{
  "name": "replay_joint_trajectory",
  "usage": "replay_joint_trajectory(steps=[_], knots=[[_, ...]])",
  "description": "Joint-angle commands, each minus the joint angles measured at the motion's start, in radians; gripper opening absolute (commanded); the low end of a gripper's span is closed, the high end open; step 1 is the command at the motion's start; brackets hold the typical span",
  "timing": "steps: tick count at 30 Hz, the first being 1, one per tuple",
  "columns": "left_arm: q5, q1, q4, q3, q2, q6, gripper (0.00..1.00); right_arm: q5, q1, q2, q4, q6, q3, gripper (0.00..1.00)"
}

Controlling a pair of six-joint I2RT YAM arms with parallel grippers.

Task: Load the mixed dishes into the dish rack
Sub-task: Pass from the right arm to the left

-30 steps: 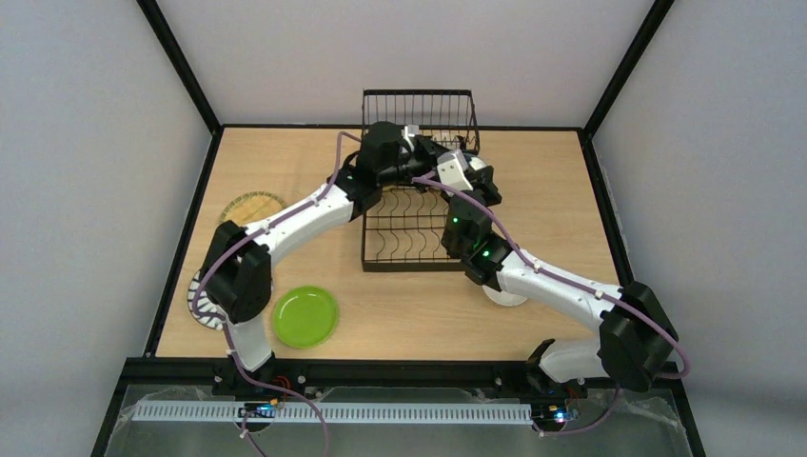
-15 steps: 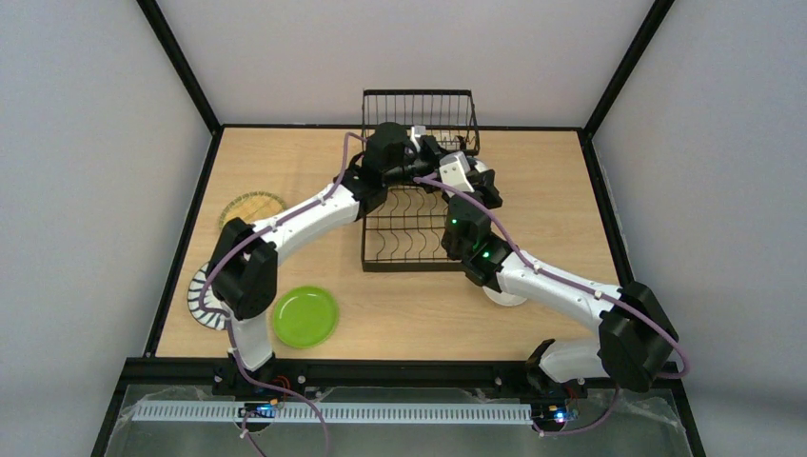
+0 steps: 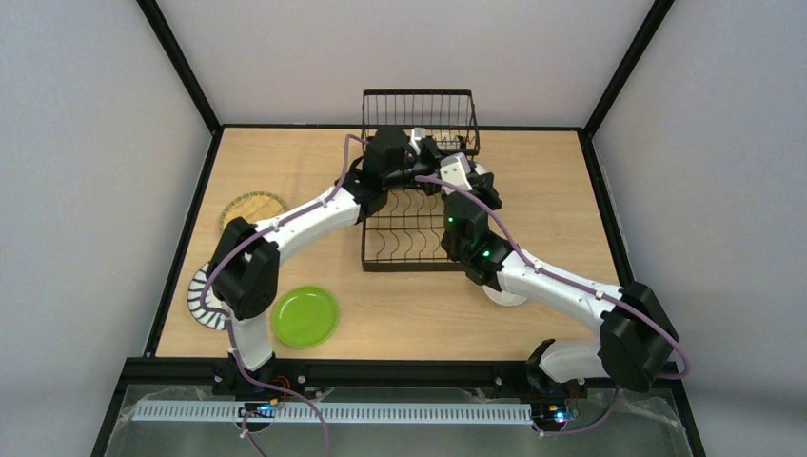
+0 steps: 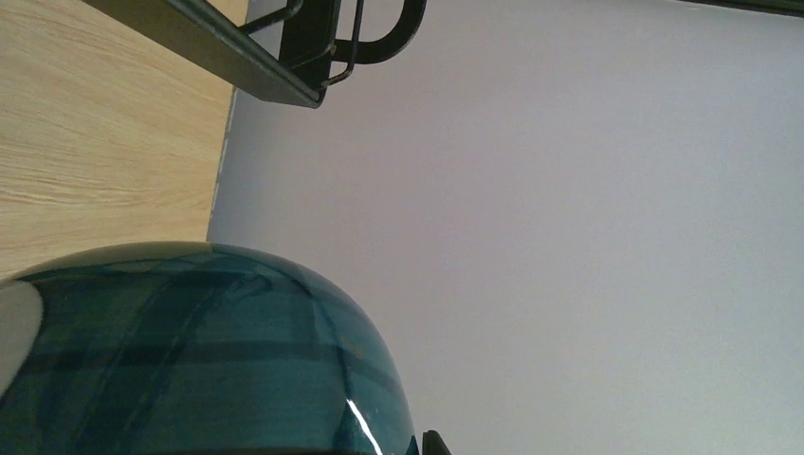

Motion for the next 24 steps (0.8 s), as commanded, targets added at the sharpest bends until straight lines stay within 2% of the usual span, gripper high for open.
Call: replay_joint_trajectory(steps=[1, 3, 6, 11, 15, 24], knots=[[-0.035, -0.002, 0.112, -0.019, 0.017, 0.041, 0.02, -0.046, 0.017, -0.035, -0.116, 0.118, 0.060, 0.12], [-0.033, -0.002, 0.130, -0.030, 0.014, 0.043, 0.02, -0.046, 0.013, -0.039, -0.145, 0.143, 0.069, 0.22], [-0.030, -0.002, 0.160, -0.048, 0.013, 0.043, 0.02, -0.046, 0.011, -0.040, -0.178, 0.173, 0.082, 0.26], [-0.033, -0.001, 0.183, -0.069, 0.009, 0.043, 0.02, -0.044, 0.009, -0.043, -0.238, 0.221, 0.106, 0.45], [-0.036, 0.000, 0.193, -0.080, 0.004, 0.048, 0.02, -0.042, 0.009, -0.051, -0.290, 0.262, 0.118, 0.55], [-0.038, 0.000, 0.210, -0.115, -0.010, 0.056, 0.02, -0.039, 0.010, -0.074, -0.397, 0.356, 0.146, 0.62]])
